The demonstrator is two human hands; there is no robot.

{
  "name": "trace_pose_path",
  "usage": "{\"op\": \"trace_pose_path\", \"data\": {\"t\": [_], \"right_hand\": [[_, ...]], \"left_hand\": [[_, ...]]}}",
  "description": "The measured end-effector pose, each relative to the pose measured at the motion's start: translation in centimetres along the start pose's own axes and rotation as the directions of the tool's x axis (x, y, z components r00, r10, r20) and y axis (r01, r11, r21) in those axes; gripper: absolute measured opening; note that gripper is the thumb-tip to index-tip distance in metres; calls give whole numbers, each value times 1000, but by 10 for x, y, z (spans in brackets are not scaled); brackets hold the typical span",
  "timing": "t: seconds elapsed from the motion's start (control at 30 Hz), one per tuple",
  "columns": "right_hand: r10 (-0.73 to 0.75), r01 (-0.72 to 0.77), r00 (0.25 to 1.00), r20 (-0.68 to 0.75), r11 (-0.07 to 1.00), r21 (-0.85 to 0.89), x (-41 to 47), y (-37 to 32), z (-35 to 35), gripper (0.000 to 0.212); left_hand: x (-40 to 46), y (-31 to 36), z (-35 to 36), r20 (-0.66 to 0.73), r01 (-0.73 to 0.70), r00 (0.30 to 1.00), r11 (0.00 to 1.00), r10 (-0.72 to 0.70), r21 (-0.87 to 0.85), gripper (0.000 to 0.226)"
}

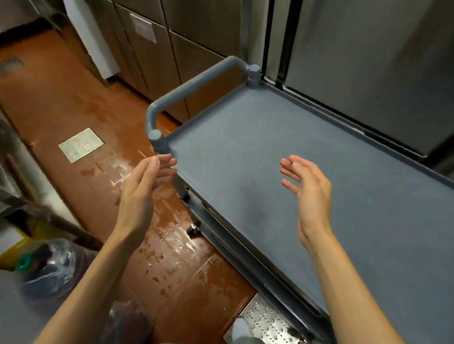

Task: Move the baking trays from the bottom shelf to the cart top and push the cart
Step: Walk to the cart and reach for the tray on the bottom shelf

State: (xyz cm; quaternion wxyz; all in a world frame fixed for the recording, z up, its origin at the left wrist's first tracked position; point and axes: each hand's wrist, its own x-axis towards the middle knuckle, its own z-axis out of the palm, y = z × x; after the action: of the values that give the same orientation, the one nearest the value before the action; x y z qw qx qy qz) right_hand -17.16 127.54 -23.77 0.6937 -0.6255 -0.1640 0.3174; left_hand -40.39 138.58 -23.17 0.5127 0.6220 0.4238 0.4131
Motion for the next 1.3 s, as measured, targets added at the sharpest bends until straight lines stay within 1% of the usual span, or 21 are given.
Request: {"op": "trace_pose_path", "data": {"t": [0.17,0.3,0.47,0.57,0.67,0.73,0.8,0.83,0.9,0.97,1.07,1.17,1.2,1.23,1.3], "right_hand": [[-3,5,984,-177,1000,10,-1,16,13,18],[-1,2,943,-332,1000,2,-20,32,21,16],[16,-7,875,-483,1000,21,-53,52,9,15],[45,-32,847,-530,999,33,-77,70,-2,18],[-3,9,821,-571,1000,9,-100,94,-8,19],[-98,60,815,-571,995,-84,-118,117,-11,18],[-175,77,846,-503,975,-209,-134,145,-12,16],[-171,47,870,-463,962,-269,-141,161,-13,16],[-124,-49,911,-393,914,-403,-146,196,-15,14],[-42,-162,931,-363,842,-514,-139,232,-24,13],[61,-290,928,-367,737,-611,-116,277,-40,16],[136,-365,923,-361,610,-703,-89,309,-54,24],[139,-368,925,-353,557,-744,-78,320,-59,27],[148,-366,930,-337,476,-800,-65,331,-65,28],[185,-350,933,-308,276,-895,-42,354,-73,24]], "left_hand": [[42,-27,-3,209,1,978,1000,6,-30,40],[61,-46,3,403,18,915,1000,-8,-23,44],[60,-63,5,529,27,848,1000,-31,15,42],[46,-74,4,558,24,828,998,-50,52,40],[29,-93,3,570,3,820,996,-52,86,37],[16,-112,0,588,-22,807,993,-53,120,36],[3,-135,-1,639,-65,767,983,-60,170,32],[-3,-148,0,666,-71,741,976,-88,208,31],[-8,-174,4,715,-98,682,949,-155,299,29],[-6,-205,14,756,-171,620,905,-208,389,31],[10,-254,34,784,-289,557,821,-275,493,34],[31,-299,54,797,-408,507,724,-328,557,30],[40,-314,61,798,-447,500,689,-336,570,32],[49,-328,69,797,-497,502,642,-337,585,35],[66,-356,84,799,-598,504,534,-330,598,43]]}}
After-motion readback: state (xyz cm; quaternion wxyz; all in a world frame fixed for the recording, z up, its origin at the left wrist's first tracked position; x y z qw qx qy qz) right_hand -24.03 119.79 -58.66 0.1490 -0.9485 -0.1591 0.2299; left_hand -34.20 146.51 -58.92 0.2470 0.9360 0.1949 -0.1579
